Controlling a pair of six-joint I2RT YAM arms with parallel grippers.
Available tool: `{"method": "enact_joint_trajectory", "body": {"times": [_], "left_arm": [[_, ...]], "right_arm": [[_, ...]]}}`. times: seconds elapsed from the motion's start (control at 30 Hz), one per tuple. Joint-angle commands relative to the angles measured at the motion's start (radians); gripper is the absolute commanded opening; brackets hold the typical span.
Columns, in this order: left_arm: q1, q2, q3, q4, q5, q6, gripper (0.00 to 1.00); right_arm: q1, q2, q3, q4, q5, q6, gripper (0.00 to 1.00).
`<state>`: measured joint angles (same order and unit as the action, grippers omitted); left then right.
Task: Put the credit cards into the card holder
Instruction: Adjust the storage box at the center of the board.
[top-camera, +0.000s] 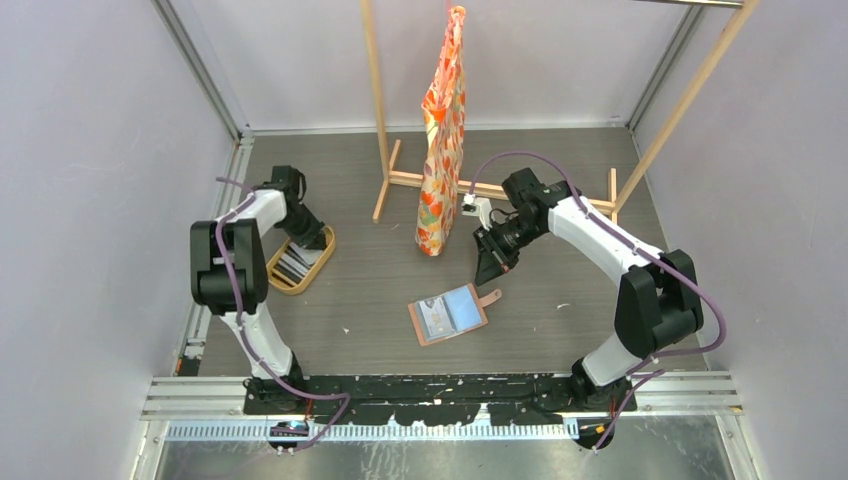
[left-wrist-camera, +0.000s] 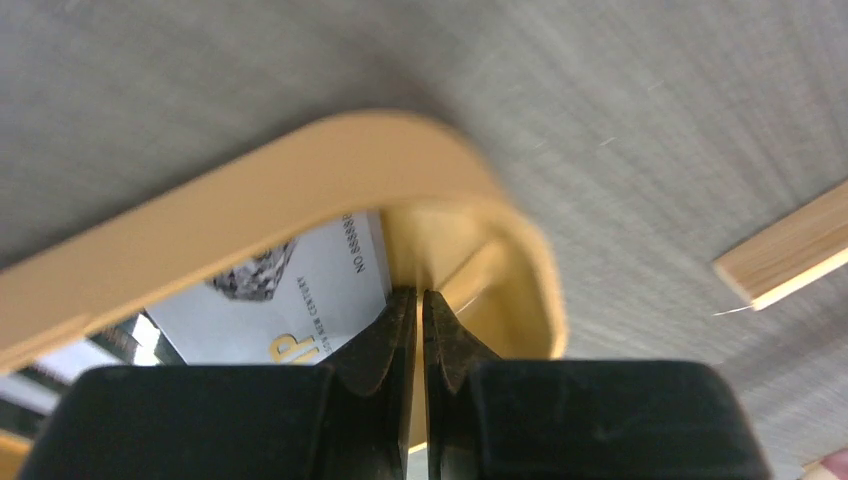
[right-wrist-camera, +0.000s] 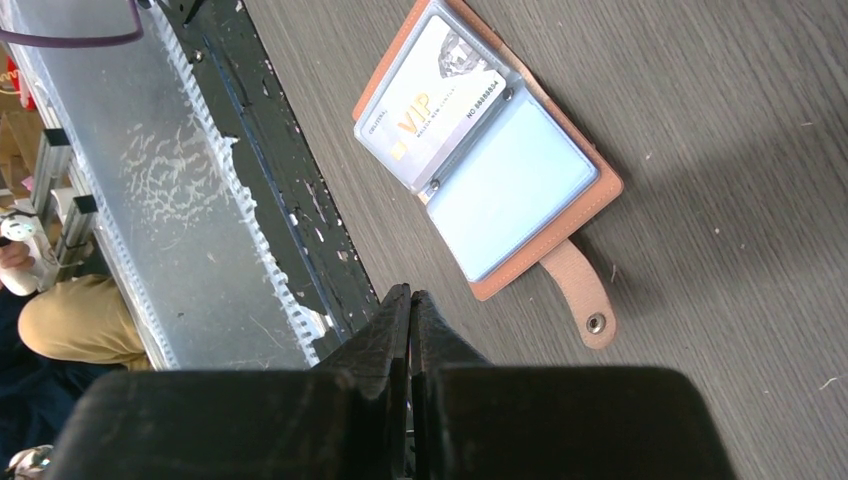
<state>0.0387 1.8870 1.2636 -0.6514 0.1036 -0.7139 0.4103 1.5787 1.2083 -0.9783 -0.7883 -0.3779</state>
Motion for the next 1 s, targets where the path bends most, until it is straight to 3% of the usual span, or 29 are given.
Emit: {"method": "enact_joint_trajectory", "body": {"times": [0.0,0.17,0.57,0.73,0.9,0.97], "left_arm": [[0.02,-0.114,-0.14,-0.102,-0.144,-0.047,0.09],[0.062,-0.206,-0.21,-0.153,-0.193,-0.072,0.09],[0.097,-0.18,-0.18,-0.211,-0.202,0.042,0.11],[0.094,-0.061,-0.106,-0.223,-0.081,0.175,0.12],[0.085,-0.036,-0.071,-0.157,0.08,0.274,0.14],[0.066,-0.027,-0.053,-0.135,0.147,0.325,0.21]], "right_arm": [[-0.002,-0.056,0.036,-0.019,-0.03,-0.024,0.05],[-0.003,-0.07,0.033,-0.022,-0.031,-0.029,0.05],[-0.005,-0.089,0.027,-0.022,-0.034,-0.032,0.06],[-0.006,-0.088,0.028,-0.027,-0.039,-0.036,0.06],[-0.007,-0.102,0.026,-0.03,-0.038,-0.041,0.06],[-0.007,-0.107,0.022,-0.03,-0.039,-0.044,0.06]]}}
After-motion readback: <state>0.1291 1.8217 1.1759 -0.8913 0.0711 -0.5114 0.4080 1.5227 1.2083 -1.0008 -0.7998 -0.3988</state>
